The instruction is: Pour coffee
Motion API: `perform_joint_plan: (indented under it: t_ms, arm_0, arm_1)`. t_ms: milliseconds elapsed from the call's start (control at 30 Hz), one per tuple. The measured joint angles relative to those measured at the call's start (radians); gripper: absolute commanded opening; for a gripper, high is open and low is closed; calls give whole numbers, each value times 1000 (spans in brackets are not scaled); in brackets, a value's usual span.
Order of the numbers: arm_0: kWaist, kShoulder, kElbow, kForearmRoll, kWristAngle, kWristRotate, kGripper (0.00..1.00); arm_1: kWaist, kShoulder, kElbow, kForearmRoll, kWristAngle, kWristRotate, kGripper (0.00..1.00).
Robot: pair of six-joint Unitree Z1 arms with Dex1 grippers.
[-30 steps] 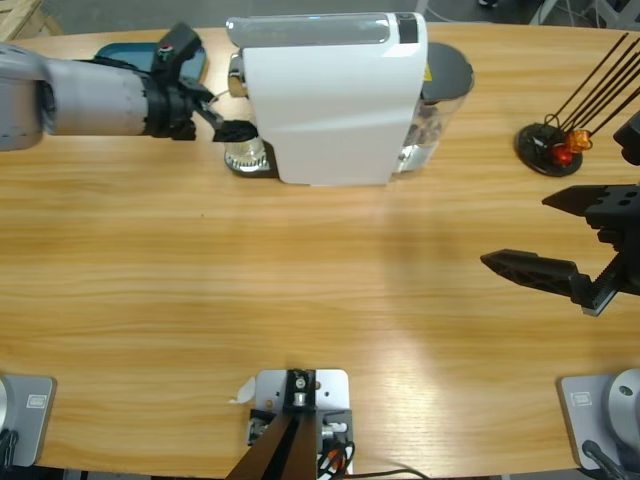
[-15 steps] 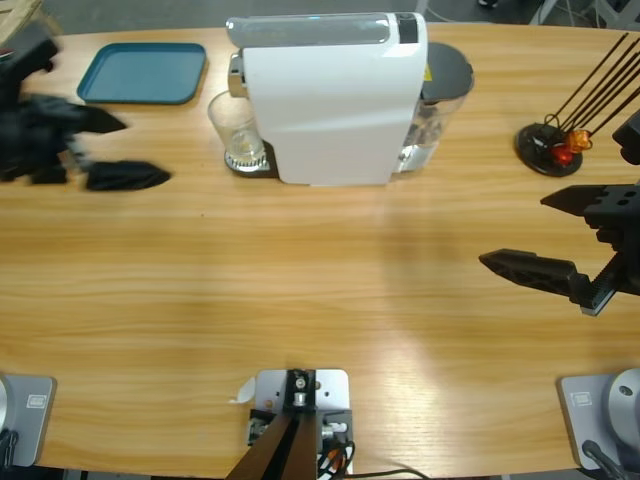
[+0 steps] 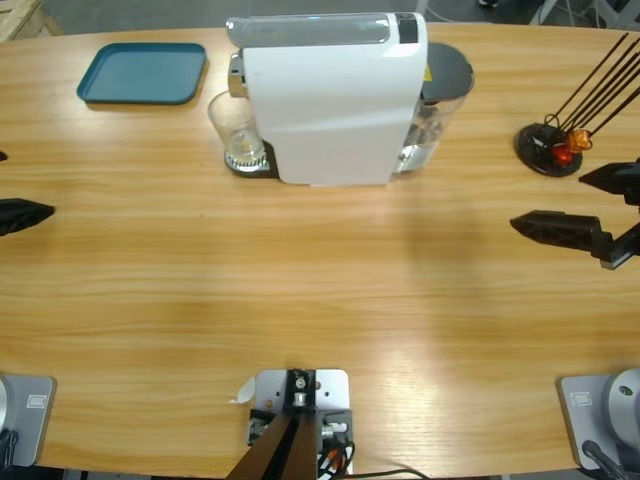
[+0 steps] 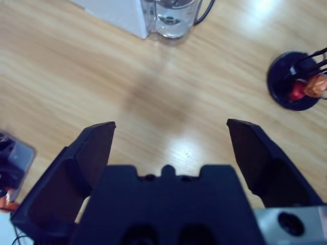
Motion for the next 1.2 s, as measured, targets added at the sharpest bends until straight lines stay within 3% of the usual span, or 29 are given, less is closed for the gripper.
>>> perform_joint_plan:
  t_ms: [67, 100, 267, 567, 867, 1200]
  arm_0:
    - [0, -34, 4, 3, 1, -6, 807]
    - [0, -47, 7, 3, 3, -8, 807]
    - [0, -63, 14, 5, 17, -10, 807]
    - [0, -63, 32, 10, 28, -20, 807]
    - [0, -45, 37, 9, 35, -23, 807]
    - [0, -40, 39, 9, 53, -23, 807]
  arm_1:
    - [-28, 8, -41, 2, 21, -39, 38]
    - [-44, 14, -74, 2, 27, -67, 0]
    - [-130, 96, -298, 14, 30, -198, 0]
    - [-166, 313, -590, 125, 42, -327, 0]
    - [-193, 533, -866, 279, 131, -380, 0]
    - [-198, 646, -1006, 348, 141, -389, 0]
